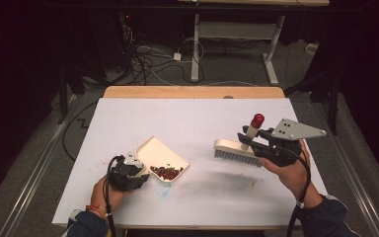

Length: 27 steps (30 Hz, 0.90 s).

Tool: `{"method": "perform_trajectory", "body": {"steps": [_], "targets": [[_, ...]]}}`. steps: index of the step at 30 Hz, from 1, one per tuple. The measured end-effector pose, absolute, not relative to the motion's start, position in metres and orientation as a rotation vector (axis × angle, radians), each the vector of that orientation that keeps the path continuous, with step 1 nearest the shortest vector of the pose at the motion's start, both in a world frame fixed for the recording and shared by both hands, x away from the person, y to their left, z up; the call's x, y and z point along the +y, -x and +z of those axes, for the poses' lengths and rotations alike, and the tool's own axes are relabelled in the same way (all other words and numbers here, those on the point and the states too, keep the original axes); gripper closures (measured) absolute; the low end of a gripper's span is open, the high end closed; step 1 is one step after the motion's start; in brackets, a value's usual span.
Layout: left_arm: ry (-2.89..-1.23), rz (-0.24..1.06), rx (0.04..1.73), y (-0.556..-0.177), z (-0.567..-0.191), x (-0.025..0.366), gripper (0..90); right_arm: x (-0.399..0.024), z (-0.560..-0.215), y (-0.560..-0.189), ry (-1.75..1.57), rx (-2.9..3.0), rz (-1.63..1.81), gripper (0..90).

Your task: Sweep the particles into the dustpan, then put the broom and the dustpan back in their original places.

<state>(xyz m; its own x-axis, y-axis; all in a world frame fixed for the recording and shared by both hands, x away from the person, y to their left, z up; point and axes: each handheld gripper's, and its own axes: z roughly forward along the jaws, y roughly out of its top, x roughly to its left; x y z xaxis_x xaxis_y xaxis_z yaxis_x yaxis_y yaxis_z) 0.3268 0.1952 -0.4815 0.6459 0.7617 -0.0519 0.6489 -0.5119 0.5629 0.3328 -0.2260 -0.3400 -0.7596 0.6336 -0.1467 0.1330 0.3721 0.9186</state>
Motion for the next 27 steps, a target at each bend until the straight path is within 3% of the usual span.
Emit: {"method": "perform_trajectory", "body": {"steps": [20, 27], "targets": [[-2.304, 0.280, 1.114, -0.326, -0.482, 0.199, 63.1, -0.275, -0.373, -0.312, -0.775, 2.233, 1.305, 69.8], [-2.253, 0.311, 1.196, -0.331, -0.482, 0.209, 63.1, -0.294, -0.375, -0.303, -0.785, 2.253, 1.294, 69.8]]}}
